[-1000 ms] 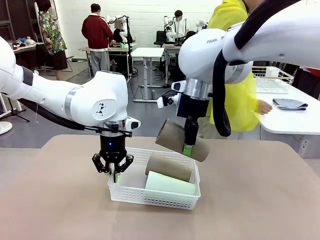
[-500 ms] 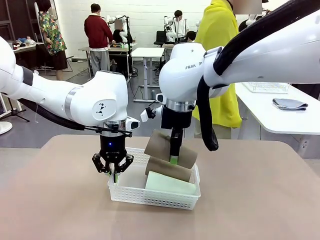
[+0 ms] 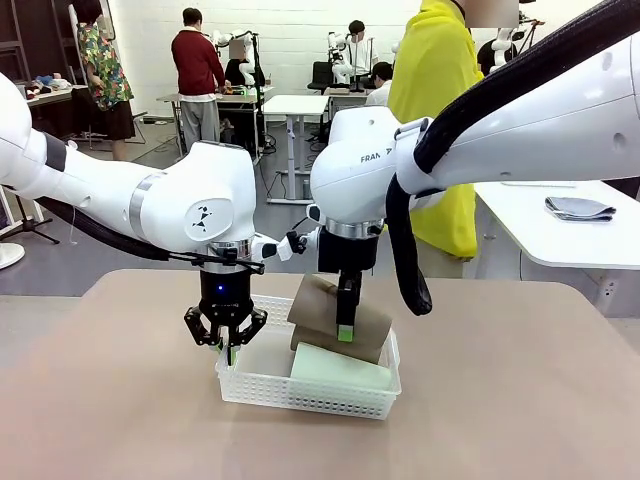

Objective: Clean and organize the cups into the basket.
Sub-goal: Pick up the Reusable plastic cup from the right side of the table and stack it inside the Organizing basket in the center of the table.

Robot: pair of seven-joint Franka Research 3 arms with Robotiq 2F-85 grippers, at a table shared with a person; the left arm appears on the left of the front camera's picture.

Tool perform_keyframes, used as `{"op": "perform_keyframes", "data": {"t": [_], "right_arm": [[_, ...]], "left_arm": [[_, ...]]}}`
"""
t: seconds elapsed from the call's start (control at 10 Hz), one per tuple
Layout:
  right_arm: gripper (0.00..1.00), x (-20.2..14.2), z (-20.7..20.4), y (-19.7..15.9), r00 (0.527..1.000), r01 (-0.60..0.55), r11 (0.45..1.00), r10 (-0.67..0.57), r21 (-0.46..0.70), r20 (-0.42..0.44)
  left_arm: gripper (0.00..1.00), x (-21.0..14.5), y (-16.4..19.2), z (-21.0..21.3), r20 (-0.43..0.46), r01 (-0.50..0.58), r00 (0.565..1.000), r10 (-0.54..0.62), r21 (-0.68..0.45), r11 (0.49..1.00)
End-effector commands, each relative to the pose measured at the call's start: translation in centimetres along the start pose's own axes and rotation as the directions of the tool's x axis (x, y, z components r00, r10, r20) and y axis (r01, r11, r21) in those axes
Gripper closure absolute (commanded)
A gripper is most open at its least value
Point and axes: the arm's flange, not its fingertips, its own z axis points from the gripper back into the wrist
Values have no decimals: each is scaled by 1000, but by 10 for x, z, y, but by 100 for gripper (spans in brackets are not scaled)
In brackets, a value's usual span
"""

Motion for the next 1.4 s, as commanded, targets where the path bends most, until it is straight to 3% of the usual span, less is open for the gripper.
{"op": "perform_keyframes", "data": {"t": [0.0, 1.0, 1.1, 1.3], "right_arm": [[18, -1, -8, 2, 1000, 24, 998, -24, -54, 8], [18, -22, -21, 12, 994, 30, 996, -20, -90, 106], [0, -23, -19, 13, 992, 27, 996, -16, -85, 124], [0, -25, -15, 15, 991, 31, 996, -19, -87, 132]], "left_arm": [[100, 1, 1, 3, 10, -2, 1000, 2, 1, 1000], [100, 1, 1, 3, 10, -2, 1000, 2, 1, 1000], [100, 1, 1, 3, 10, -2, 1000, 2, 1, 1000], [100, 1, 1, 3, 10, -2, 1000, 2, 1, 1000]]}}
